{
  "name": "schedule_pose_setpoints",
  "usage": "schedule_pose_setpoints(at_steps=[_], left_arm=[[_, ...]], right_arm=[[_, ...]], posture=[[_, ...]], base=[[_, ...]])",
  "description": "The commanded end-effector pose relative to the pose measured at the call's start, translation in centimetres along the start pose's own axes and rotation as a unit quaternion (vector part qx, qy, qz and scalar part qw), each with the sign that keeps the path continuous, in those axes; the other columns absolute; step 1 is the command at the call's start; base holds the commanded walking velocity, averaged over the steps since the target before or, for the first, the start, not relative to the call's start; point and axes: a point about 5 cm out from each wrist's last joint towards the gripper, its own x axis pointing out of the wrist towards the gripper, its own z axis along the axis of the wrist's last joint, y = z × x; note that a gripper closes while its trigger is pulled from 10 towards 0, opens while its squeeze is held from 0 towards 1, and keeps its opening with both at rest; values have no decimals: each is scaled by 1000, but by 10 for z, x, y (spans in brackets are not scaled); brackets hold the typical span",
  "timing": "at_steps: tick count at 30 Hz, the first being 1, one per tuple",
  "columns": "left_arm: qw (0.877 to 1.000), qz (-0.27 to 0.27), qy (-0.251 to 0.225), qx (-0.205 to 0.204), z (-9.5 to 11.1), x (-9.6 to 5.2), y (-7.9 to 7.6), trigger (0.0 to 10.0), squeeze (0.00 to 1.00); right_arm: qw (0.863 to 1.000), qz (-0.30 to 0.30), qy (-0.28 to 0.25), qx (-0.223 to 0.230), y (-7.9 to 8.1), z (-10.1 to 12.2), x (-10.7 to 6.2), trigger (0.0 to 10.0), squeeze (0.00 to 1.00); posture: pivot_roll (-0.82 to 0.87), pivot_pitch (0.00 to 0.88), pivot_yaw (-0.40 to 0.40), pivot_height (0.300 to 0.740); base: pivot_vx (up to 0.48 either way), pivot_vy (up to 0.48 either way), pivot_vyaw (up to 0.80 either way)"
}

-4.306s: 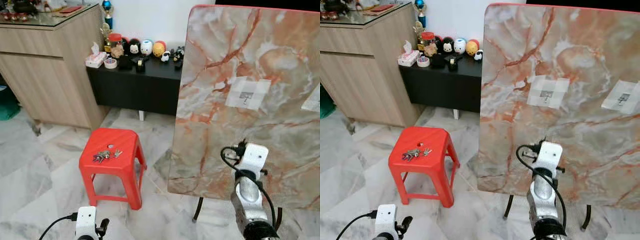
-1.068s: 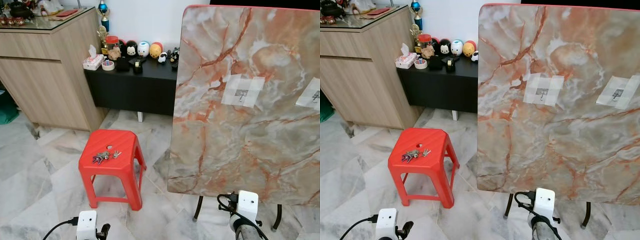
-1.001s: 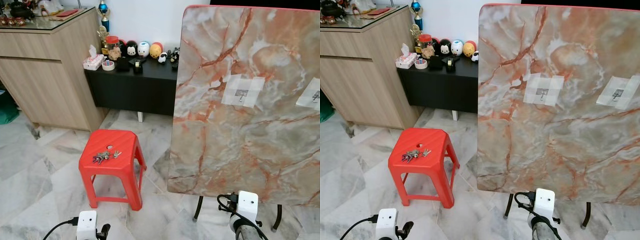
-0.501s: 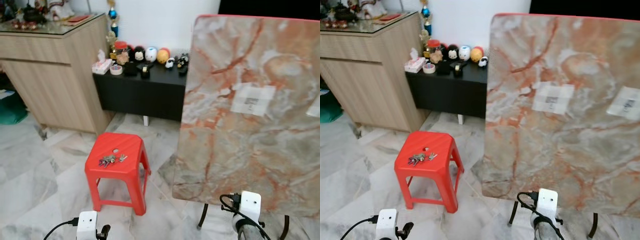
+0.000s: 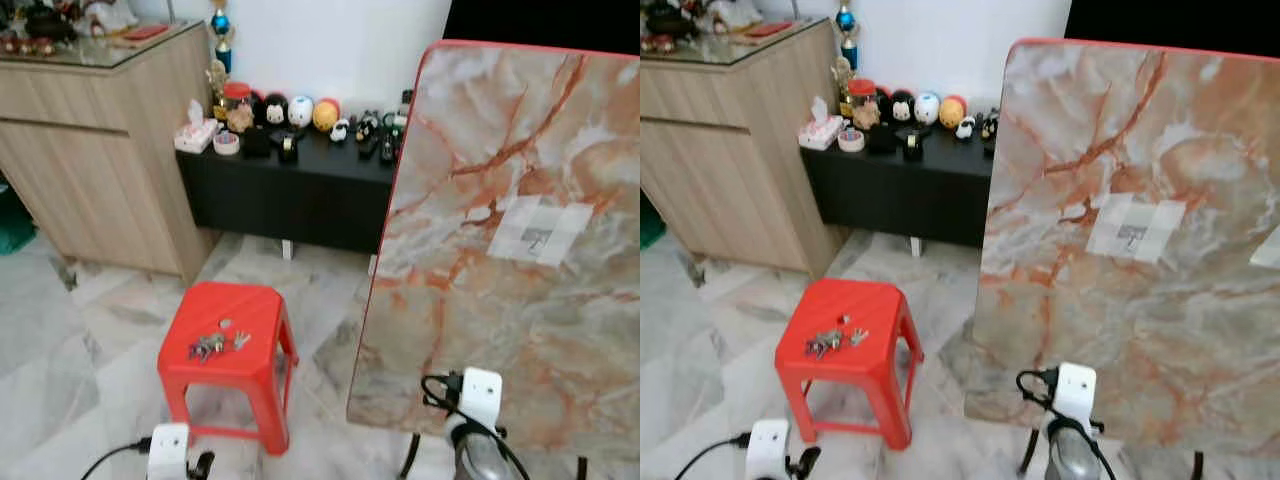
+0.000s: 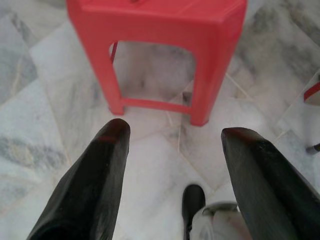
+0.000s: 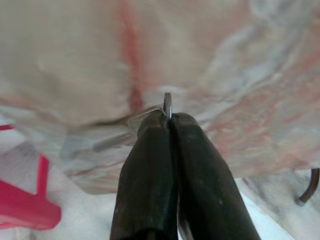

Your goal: Hang keys on a hook

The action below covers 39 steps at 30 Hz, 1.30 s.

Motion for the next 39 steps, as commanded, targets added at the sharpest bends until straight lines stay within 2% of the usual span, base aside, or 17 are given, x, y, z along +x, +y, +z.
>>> schedule_pose_setpoints(at_steps=[1,9,10,12,13,14,15,16,17,20,24,28,30,31,33,36,39], left_arm=[[1000,-4,23,4,-13,-5,-2,10000,0],[1000,-3,27,3,-16,-6,-1,10000,0],[1000,-2,27,3,-16,-6,-1,10000,0],[1000,-2,27,2,-16,-6,-1,10000,0],[1000,-3,27,2,-16,-6,-2,10000,0],[1000,-3,27,2,-16,-6,-2,10000,0],[1000,-3,27,2,-16,-6,-2,10000,0],[1000,-4,26,1,-16,-6,-2,10000,0],[1000,-4,26,1,-16,-6,-2,10000,0],[1000,-4,25,0,-15,-6,-2,10000,0],[1000,-5,25,-1,-16,-6,-3,10000,0],[1000,-6,26,0,-16,-6,-3,10000,0],[1000,-7,25,0,-15,-6,-3,10000,0],[1000,-7,25,0,-15,-6,-3,10000,0],[1000,-7,24,0,-14,-5,-3,10000,0],[1000,-7,23,0,-13,-5,-3,10000,0],[1000,-7,22,-1,-13,-5,-3,10000,0]], right_arm=[[999,-34,-14,-2,-9,2,-1,10000,0],[995,-82,-61,6,-15,18,1,10000,0],[993,-87,-74,1,-16,23,2,10000,0],[986,-99,-124,-43,-17,40,2,10000,0],[978,-113,-150,-86,-18,50,3,10000,0],[978,-113,-150,-86,-18,50,3,10000,0],[972,-124,-167,-104,-19,56,2,10000,0],[954,-147,-210,-158,-22,70,-1,10000,0],[946,-156,-224,-175,-23,74,-2,10000,0],[933,-174,-257,-180,-26,86,-6,10000,0],[908,-197,-300,-216,-26,100,-16,10000,0],[894,-195,-327,-235,-23,109,-20,10000,0],[879,-202,-350,-253,-20,121,-20,10000,0],[879,-202,-350,-253,-20,121,-20,10000,0],[869,-206,-367,-259,-18,135,-18,10000,0],[867,-202,-372,-264,-15,141,-16,10000,0],[855,-199,-387,-281,-10,151,-14,10000,0]], posture=[[92,0,-45,740],[93,0,-46,740],[92,0,-46,740],[92,0,-46,740],[87,0,-45,740],[87,0,-45,740],[87,0,-45,740],[87,0,-45,740],[87,0,-45,740],[89,0,-48,740],[86,0,-46,740],[81,0,-40,740],[81,0,-40,740],[81,0,-40,740],[82,0,-41,740],[79,0,-40,740],[81,0,-42,740]], base=[[0,0,0],[0,0,0],[0,0,0],[0,0,0],[0,0,0],[0,0,0],[0,0,0],[0,0,0],[0,0,0],[0,0,0],[0,0,0],[0,0,0],[0,0,0],[0,0,0],[0,0,0],[0,0,0],[0,0,0]])
